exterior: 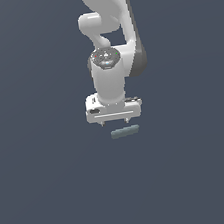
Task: Pick up the object and move it to a goal position.
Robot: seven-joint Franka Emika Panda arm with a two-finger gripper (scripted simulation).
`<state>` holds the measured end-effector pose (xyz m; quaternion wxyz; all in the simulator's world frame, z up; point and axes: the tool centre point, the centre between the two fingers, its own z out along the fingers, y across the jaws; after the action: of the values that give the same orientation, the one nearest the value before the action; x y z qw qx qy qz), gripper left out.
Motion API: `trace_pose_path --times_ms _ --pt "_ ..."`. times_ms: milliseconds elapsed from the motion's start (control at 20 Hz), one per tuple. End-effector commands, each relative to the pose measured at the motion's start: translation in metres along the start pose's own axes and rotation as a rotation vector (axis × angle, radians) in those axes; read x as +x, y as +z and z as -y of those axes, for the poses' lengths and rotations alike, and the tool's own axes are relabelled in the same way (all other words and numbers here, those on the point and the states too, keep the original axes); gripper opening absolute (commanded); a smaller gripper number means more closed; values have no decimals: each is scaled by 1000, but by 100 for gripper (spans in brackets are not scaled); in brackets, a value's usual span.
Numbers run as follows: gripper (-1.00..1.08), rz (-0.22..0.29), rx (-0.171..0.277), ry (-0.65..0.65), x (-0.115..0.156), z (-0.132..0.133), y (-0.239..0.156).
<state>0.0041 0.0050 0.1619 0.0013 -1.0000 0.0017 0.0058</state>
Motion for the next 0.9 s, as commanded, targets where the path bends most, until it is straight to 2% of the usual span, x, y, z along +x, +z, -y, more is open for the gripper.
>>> trace_pose_path --times_ms 0,350,850 --pt "28 0 0 0 0 0 0" --pt "28 14 -3 -1 -3 -10 3" --pt "28 12 0 48 -3 -8 6"
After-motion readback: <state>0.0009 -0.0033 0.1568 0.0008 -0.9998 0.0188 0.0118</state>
